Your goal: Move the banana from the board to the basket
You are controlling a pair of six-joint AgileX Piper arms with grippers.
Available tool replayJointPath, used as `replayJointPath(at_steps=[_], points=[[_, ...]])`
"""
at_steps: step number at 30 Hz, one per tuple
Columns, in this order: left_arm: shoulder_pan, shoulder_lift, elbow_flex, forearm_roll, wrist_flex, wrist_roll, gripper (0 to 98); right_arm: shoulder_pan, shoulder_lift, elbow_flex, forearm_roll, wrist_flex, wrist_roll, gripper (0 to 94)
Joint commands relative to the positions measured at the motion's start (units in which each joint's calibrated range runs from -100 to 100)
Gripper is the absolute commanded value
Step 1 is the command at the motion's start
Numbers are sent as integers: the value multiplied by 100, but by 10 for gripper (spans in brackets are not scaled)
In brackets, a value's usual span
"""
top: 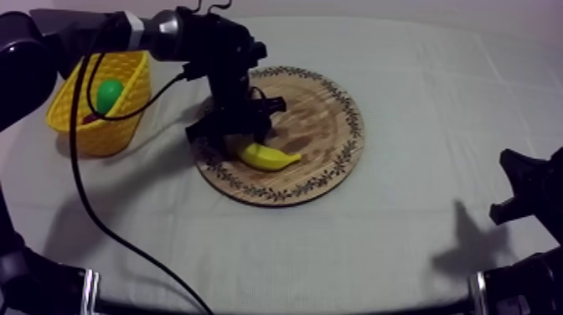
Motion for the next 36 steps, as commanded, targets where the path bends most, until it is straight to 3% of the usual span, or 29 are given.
replayJointPath(at_steps=[1, 15, 30, 36], points=[[9, -31, 40, -21, -43, -9, 435, 0, 0, -5, -1, 0, 0, 3], [25, -338, 509, -109, -377, -61, 296, 0, 0, -5, -1, 0, 0, 3], [-34, -1822, 1193, -165, -423, -253, 321, 0, 0, -5, -1, 0, 0, 3], [-153, -2793, 1569, -277, -238, -344, 330, 0, 0, -5, -1, 0, 0, 3]])
